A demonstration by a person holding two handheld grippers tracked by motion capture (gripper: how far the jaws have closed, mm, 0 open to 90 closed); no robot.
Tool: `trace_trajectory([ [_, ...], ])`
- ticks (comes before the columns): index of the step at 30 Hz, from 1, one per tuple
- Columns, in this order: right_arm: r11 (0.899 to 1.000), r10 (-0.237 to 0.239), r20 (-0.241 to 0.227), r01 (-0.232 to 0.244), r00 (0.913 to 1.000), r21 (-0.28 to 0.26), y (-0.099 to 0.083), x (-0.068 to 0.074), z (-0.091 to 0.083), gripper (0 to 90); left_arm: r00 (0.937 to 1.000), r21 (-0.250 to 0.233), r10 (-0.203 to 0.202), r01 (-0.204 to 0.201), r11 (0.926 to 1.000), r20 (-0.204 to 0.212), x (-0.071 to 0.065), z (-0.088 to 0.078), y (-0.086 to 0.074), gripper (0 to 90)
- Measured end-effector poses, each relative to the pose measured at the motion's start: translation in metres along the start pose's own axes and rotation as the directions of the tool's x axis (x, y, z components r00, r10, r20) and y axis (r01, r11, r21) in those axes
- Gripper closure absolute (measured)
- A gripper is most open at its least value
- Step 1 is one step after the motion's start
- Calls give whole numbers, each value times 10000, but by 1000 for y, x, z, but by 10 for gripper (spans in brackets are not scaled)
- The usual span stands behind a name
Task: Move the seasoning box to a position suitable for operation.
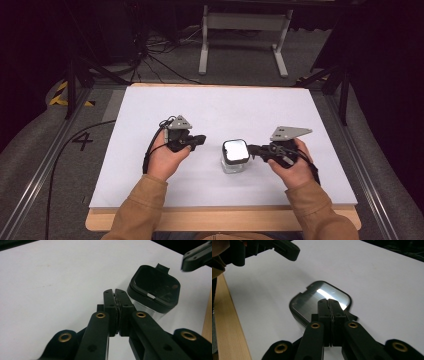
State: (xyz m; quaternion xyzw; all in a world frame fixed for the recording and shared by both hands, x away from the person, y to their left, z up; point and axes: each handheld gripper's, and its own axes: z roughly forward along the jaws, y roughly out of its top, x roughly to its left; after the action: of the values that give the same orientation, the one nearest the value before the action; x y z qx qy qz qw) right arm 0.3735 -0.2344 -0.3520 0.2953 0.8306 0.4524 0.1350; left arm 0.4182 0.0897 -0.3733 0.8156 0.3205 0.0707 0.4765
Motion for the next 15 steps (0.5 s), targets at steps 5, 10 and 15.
trace_trajectory([
  [5,9958,900,781,-882,9929,-258,-20,-25,-37,899,9984,87,-138,133,9999,550,17,24,5,898],
  [10,9913,1311,1081,-1290,9855,-270,-34,-31,-53,899,9963,132,-174,163,9998,842,19,46,9,897],
  [15,9921,1230,952,-1246,9878,109,-42,-24,-51,899,9953,453,-190,148,9989,950,17,66,10,893],
])
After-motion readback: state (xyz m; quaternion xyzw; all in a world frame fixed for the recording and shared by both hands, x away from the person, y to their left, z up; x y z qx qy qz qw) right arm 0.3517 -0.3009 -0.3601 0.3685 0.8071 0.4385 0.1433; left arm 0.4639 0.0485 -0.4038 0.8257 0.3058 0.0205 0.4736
